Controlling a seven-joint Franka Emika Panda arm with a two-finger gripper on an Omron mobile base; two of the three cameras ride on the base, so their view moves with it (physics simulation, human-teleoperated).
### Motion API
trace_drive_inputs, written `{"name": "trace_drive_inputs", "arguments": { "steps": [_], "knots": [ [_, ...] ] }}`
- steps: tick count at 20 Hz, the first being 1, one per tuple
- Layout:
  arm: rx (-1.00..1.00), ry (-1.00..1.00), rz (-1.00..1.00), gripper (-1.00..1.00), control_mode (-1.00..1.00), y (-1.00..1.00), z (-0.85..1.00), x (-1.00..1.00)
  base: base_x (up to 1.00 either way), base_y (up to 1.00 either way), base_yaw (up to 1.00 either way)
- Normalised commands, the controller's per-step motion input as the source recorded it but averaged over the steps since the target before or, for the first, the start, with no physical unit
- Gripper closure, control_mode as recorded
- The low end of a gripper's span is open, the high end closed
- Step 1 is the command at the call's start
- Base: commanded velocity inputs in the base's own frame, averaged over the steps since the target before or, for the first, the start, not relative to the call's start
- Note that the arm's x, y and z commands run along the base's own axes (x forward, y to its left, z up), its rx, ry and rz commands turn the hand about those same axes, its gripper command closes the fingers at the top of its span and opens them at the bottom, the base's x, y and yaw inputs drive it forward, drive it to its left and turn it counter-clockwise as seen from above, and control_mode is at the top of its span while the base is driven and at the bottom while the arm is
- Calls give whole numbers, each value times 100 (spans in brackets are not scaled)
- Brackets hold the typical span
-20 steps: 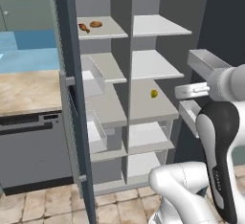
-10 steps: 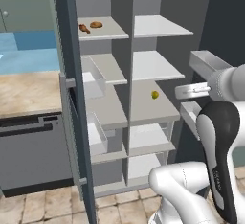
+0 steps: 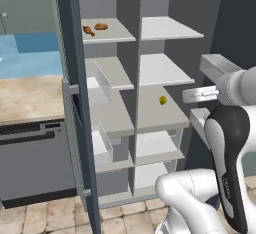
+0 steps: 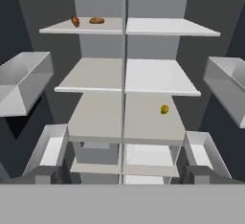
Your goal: There's a chicken drumstick in the fridge that needs to be moved to the freezer for freezing. Pick up the chicken drumstick from the fridge, place it on any shelf in the freezer, and close the fridge and freezer doors when done.
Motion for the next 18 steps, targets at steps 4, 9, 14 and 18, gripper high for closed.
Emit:
{"name": "trace_drive_inputs", "arguments": {
  "steps": [4,9,14,18],
  "knots": [
    [0,0,0,-100,-100,0,-1,4,1,0,0],
    [0,0,0,-100,-100,-36,-7,6,0,0,0],
    [0,-11,0,-100,-100,-93,-46,-1,0,0,0],
    [0,-7,2,-100,-100,-83,-51,-11,0,0,0]
  ]
}}
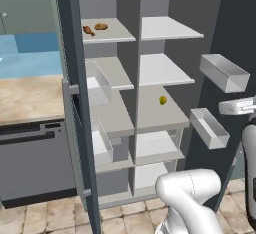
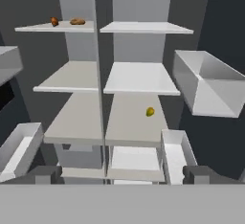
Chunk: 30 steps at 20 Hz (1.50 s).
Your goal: There's a chicken drumstick in the fridge that needs to be moved to the freezer for freezing. Pick up the chicken drumstick from the fridge, place it on any shelf in the freezer, and close the fridge and freezer doors when done.
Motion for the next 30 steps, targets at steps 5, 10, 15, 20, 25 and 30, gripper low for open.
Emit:
{"name": "trace_drive_inputs", "arguments": {
  "steps": [5,10,15,20,25,30],
  "knots": [
    [0,-8,3,-100,-100,-73,-49,-24,0,0,0],
    [0,-3,7,-100,-100,-73,-28,-4,0,0,0],
    [0,-11,10,-100,-100,-77,-16,-14,0,0,0],
    [0,-14,18,-100,-100,-41,-19,0,0,0,0],
    [0,-5,26,-100,-100,-35,-32,1,0,0,0],
    [0,-1,20,-100,-100,-20,-15,11,0,0,0]
  ]
}}
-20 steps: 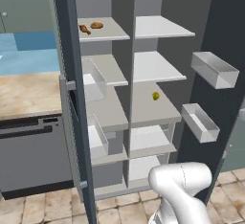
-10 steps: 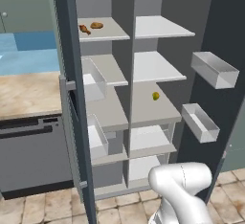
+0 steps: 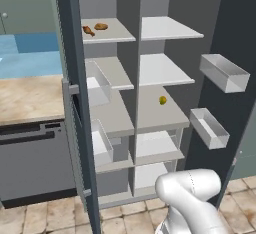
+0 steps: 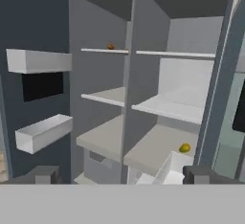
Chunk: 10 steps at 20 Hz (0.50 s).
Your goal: There's a chicken drumstick in the fridge that needs to be moved to the freezer for freezing. Pick up the chicken drumstick from the fridge, place it on any shelf in the freezer, and close the fridge and freezer doors when done.
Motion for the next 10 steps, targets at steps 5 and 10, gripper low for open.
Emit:
{"name": "trace_drive_inputs", "arguments": {
  "steps": [5,10],
  "knots": [
    [0,0,15,-100,-100,-3,-23,6,0,0,0],
    [7,-3,13,-100,-100,0,-42,8,0,0,0]
  ]
}}
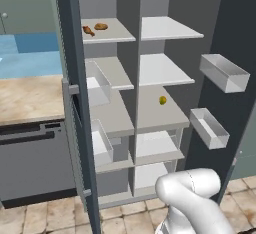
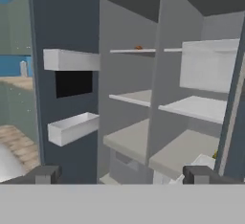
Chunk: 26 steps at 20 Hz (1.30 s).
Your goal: There's a chicken drumstick in the fridge that needs to be moved to the freezer for freezing. Pick up the chicken drumstick from the fridge, place it on any shelf in the freezer, and close the fridge and freezer doors when done.
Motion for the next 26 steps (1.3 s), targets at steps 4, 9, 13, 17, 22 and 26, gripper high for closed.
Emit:
{"name": "trace_drive_inputs", "arguments": {
  "steps": [4,9,13,17,22,26],
  "knots": [
    [19,0,12,-100,-100,0,-47,27,0,0,0],
    [23,0,9,-100,-100,-4,-31,39,0,0,0],
    [19,0,9,-100,-100,-37,-11,32,0,0,0],
    [10,0,5,-100,-100,-40,-1,36,0,0,0],
    [3,0,5,-100,-100,-39,-7,36,0,0,0],
    [0,-2,6,-100,-100,-20,-20,29,0,0,0]
  ]
}}
